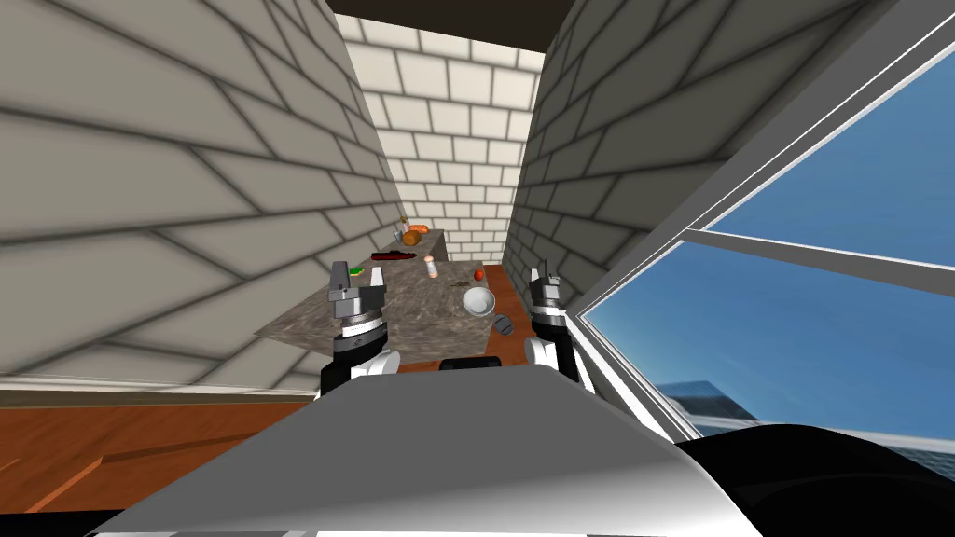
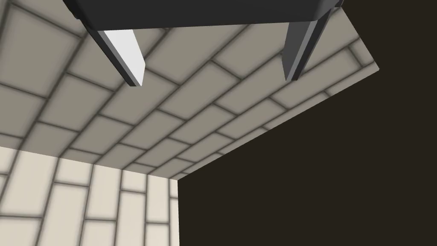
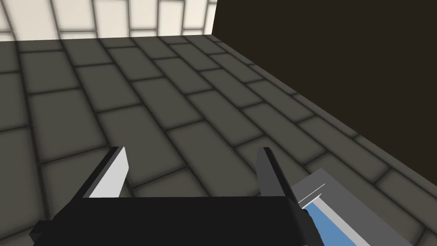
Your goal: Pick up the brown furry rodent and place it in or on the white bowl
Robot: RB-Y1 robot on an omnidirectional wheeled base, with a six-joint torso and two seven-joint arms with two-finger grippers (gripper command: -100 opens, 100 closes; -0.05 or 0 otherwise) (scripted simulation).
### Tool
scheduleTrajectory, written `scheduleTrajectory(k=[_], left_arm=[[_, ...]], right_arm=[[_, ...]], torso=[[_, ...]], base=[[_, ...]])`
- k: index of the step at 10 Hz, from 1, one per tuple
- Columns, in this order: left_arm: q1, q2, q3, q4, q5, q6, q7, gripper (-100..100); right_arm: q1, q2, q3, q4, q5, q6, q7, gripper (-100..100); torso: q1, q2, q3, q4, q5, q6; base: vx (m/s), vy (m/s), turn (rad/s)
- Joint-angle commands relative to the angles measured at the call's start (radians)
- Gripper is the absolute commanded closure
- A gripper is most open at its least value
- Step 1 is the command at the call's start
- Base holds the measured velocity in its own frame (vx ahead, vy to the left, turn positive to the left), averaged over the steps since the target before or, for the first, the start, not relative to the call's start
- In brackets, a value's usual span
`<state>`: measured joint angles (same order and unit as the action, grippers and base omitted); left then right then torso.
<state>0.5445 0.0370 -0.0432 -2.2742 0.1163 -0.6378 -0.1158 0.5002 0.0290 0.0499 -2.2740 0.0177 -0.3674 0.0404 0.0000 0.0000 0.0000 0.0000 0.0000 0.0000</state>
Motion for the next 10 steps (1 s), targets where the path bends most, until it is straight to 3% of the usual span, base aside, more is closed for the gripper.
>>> scheduleTrajectory(k=[1, 4, 7, 10], left_arm=[[-0.01, 0.03, 0.014, -0.005, 0.007, 0.039, -0.01, -100], [-0.031, 0.078, 0.05, -0.015, 0.024, 0.121, -0.034, -100], [-0.04, 0.097, 0.065, -0.019, 0.032, 0.177, -0.044, -100], [-0.059, 0.137, 0.102, -0.027, 0.051, 0.265, -0.067, -100]], right_arm=[[0.0, 0.0, 0.0, 0.0, 0.0, 0.0, 0.0, 0], [0.0, 0.0, 0.0, 0.0, 0.0, 0.0, 0.0, 0], [0.0, 0.0, 0.0, 0.0, 0.0, 0.0, 0.0, 0], [0.0, 0.0, 0.0, 0.0, 0.0, 0.0, 0.0, 0]], torso=[[0.0, 0.0, 0.0, 0.0, 0.0, 0.0], [-0.012, 0.001, 0.001, 0.0, -0.003, 0.0], [-0.008, -0.001, -0.001, 0.0, -0.002, 0.0], [-0.008, 0.0, 0.0, 0.0, -0.002, 0.0]], base=[[-0.003, -0.079, -0.021], [-0.015, -0.174, -0.009], [0.018, -0.112, -0.003], [0.001, -0.127, -0.005]])
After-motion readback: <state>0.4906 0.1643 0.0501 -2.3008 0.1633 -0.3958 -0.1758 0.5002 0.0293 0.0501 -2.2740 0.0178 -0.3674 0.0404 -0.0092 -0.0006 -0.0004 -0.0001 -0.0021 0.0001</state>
